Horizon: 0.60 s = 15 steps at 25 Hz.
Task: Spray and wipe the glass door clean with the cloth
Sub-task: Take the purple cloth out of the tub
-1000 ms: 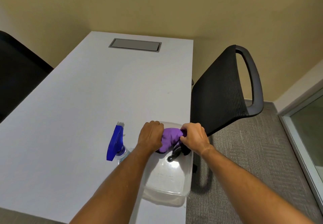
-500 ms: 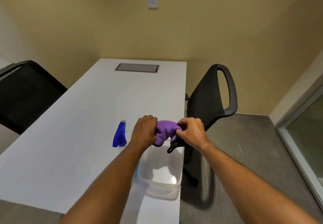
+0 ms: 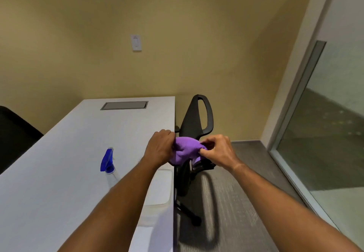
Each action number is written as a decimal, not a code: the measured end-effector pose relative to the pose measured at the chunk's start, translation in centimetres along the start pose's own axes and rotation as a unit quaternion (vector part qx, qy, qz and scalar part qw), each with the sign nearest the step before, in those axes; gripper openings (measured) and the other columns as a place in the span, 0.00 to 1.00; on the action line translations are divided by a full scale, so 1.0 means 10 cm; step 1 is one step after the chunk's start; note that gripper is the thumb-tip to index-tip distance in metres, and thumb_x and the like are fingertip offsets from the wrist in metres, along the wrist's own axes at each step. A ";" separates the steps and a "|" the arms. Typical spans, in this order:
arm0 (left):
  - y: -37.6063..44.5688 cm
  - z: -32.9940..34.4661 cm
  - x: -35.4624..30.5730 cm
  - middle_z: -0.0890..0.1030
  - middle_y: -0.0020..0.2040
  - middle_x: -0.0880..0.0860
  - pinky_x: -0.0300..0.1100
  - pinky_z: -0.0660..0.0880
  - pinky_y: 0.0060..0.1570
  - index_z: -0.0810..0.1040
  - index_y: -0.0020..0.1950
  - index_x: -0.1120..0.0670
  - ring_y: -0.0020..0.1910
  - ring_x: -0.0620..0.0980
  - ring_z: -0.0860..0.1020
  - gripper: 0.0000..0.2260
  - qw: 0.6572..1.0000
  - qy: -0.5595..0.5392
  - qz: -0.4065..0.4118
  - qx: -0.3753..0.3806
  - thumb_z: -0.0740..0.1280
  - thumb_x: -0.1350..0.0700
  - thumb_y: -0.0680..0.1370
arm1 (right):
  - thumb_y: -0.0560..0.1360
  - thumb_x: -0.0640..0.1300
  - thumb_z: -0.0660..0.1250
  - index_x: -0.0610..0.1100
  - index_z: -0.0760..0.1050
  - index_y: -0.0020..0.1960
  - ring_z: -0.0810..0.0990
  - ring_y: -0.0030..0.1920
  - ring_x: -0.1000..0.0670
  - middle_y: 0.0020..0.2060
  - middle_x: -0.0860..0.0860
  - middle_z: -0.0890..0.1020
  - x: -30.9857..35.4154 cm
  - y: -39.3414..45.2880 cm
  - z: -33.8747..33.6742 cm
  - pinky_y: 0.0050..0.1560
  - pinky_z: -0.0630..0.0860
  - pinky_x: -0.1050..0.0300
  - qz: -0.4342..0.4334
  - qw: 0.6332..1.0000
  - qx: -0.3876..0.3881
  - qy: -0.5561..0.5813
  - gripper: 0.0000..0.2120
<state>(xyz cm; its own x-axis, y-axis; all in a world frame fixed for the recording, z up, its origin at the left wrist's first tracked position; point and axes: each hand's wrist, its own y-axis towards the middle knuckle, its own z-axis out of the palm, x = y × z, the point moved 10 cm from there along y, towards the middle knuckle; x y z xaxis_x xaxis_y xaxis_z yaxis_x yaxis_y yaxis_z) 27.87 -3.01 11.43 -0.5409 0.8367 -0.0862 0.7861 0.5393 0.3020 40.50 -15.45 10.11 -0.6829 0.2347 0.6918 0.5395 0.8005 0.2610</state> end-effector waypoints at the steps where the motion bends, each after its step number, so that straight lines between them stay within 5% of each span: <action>1: 0.03 -0.06 -0.17 0.80 0.51 0.55 0.39 0.74 0.49 0.77 0.53 0.55 0.44 0.50 0.75 0.10 1.000 0.006 0.021 -0.009 0.70 0.53 0.75 | 0.65 0.42 0.76 0.45 0.86 0.46 0.84 0.37 0.55 0.37 0.51 0.86 -0.07 -0.10 -0.10 0.41 0.84 0.57 0.014 1.000 0.011 -0.005 0.10; 8: 0.14 -0.43 -1.48 0.79 0.48 0.56 0.48 0.72 0.48 0.76 0.50 0.57 0.45 0.56 0.74 0.05 0.974 0.015 0.216 -0.063 0.65 0.61 0.74 | 0.64 0.52 0.75 0.45 0.85 0.38 0.81 0.32 0.57 0.32 0.50 0.86 -0.39 -0.63 -0.80 0.36 0.80 0.56 0.064 0.997 0.048 -0.009 0.10; 12: 0.18 -0.57 -2.06 0.79 0.45 0.57 0.46 0.67 0.43 0.77 0.47 0.59 0.44 0.57 0.74 0.06 0.943 -0.014 0.322 -0.085 0.63 0.64 0.72 | 0.70 0.43 0.70 0.46 0.85 0.48 0.84 0.39 0.57 0.39 0.52 0.87 -0.38 -0.66 -1.49 0.47 0.83 0.54 0.072 0.991 -0.103 -0.049 0.08; 15: 0.14 -0.68 -2.45 0.80 0.46 0.58 0.49 0.70 0.43 0.78 0.47 0.59 0.45 0.58 0.75 0.06 0.912 -0.054 0.395 -0.095 0.63 0.63 0.72 | 0.71 0.41 0.74 0.46 0.81 0.59 0.83 0.48 0.54 0.49 0.49 0.85 -0.27 -0.74 -1.88 0.54 0.82 0.54 0.058 0.979 -0.165 -0.106 0.16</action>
<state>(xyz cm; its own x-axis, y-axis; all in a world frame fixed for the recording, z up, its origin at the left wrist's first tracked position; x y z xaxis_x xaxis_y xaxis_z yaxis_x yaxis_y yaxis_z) 40.15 -23.42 20.40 0.2132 0.9669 0.1401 0.8462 -0.2544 0.4683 47.62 -32.38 18.94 -0.6758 0.4503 0.5836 0.7252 0.5481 0.4168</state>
